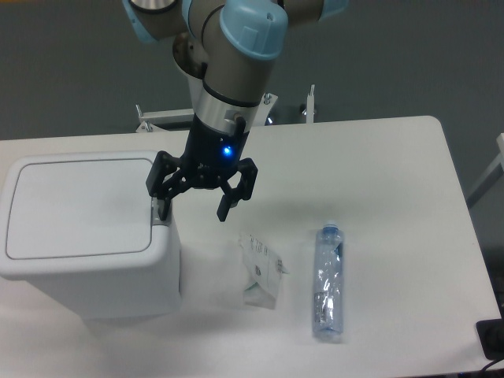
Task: Open the trash can
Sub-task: 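Push the lid edge down with the gripper to flip the lid open, then lift the gripper up and away from the open trash can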
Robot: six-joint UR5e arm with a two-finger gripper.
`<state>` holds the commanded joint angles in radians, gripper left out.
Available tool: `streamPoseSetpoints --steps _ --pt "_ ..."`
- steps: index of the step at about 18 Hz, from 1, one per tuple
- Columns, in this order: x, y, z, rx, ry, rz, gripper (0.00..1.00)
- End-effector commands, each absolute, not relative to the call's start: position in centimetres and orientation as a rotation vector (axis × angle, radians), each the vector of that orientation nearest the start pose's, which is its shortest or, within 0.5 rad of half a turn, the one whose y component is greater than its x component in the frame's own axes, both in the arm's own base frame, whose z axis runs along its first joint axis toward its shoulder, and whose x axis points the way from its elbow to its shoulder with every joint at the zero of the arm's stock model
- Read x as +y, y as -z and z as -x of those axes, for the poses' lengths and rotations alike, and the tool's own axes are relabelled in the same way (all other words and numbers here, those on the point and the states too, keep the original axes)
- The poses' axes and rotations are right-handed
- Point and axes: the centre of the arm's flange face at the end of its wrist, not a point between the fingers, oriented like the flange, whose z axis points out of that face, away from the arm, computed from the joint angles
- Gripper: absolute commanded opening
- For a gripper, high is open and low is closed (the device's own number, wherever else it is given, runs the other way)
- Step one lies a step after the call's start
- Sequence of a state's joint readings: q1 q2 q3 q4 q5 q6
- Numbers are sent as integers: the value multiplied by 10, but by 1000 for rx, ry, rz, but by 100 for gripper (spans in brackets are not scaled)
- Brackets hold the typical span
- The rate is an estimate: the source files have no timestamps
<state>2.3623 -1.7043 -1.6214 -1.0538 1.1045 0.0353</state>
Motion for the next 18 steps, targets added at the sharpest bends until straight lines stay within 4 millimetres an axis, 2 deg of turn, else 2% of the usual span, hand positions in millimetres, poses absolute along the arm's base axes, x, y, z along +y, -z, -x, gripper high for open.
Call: streamPoseSetpoints --steps 6,9,11,14,15,18 --pt "524 -464 277 -870 394 2474 100" --pt "521 -488 287 -856 349 2411 100" --pt "513 -511 305 -860 296 2370 100" --pt "488 -539 347 -900 205 2286 100" --pt "471 -545 371 -909 147 2249 100" --pt "439 -545 409 -906 -54 2268 100"
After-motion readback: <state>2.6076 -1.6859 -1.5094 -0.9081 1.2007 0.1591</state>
